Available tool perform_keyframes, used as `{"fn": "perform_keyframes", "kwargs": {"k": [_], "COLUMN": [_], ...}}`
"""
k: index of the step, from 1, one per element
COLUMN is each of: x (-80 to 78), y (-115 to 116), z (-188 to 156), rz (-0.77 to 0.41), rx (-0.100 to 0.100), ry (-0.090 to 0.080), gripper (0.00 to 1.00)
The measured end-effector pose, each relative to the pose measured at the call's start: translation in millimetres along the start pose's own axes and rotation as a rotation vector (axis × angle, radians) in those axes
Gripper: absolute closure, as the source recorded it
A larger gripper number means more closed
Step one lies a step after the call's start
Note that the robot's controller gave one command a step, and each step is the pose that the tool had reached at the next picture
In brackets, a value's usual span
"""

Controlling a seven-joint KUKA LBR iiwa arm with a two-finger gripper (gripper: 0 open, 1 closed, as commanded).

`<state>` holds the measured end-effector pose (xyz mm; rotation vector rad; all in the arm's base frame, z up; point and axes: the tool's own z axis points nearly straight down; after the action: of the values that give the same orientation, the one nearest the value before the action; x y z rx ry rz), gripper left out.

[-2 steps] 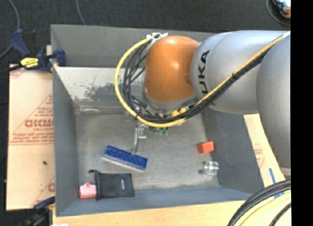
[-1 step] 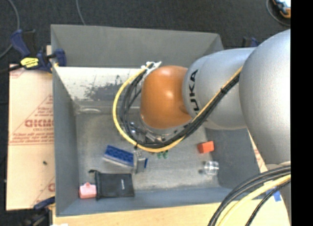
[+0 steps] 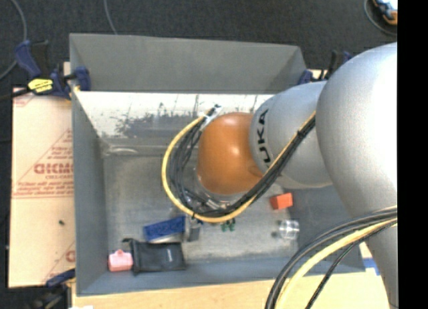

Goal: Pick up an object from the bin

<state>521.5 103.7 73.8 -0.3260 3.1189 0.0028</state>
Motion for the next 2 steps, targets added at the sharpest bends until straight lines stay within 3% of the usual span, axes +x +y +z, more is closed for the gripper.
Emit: {"fn": "perform_keyframes", "kwargs": {"k": [1,2], "x": [0.0,-7.3], "y": [0.1,6.3], "z": [0.0,-62.1], "rz": [0.001,-0.009], "rx": [0.000,0.001], "ry": [0.000,-0.008], "gripper": [1.00,1.00]}}
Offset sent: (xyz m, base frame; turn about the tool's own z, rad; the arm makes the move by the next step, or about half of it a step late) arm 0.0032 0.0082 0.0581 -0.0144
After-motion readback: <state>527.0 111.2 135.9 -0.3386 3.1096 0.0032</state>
